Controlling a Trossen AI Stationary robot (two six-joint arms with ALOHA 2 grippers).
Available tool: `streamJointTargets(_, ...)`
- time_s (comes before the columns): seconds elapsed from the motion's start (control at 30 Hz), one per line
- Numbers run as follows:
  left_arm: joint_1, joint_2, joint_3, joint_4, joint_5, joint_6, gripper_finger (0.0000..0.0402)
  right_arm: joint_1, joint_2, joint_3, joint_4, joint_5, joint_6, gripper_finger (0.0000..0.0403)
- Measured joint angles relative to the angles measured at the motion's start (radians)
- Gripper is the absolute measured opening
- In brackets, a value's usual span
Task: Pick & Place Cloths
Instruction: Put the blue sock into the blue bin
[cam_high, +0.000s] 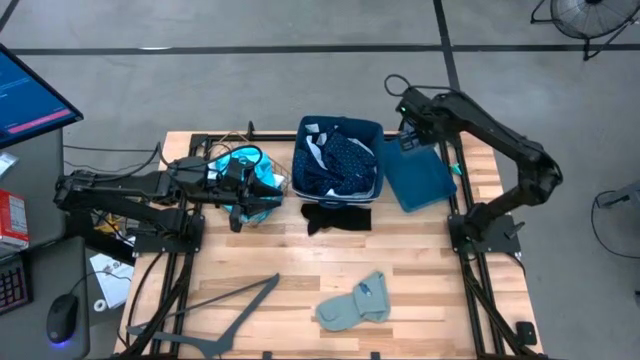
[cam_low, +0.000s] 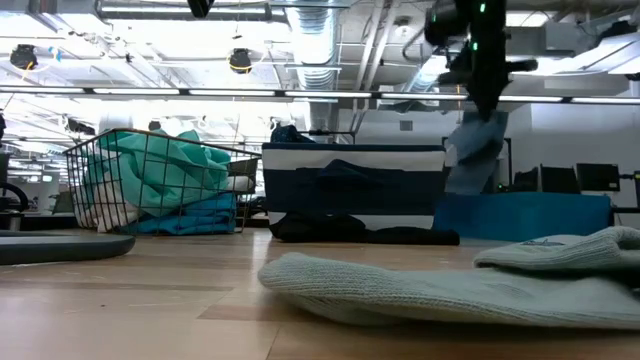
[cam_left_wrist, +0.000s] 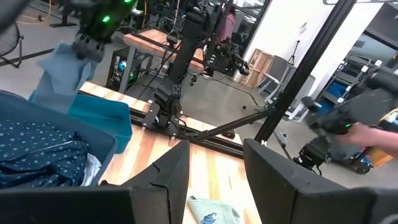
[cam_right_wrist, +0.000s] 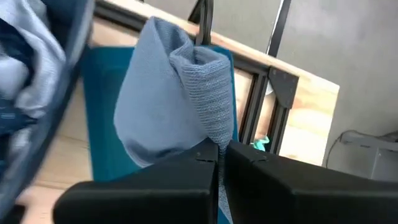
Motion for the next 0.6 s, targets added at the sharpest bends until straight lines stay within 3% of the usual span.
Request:
streamJointTargets(0.23,-0.013,-0.024,0.0,0.141,0.034,-0.067,0.0135,-0.012,0.001,-0.109,0.021,-0.08,-0.033,0.0)
streamJointTargets(0.43,-0.013,-0.088,0.021,0.414,0.067,-0.1,0.0135,0.065,-0.079,-0.178,0.023,-0.098,0.082,0.0)
streamJointTargets(0.6,-0.013,-0.137,0.103,0.451,0.097,-0.064,0.0127,0.131,-0.134,-0.276,0.067,-0.086,0.199,0.0)
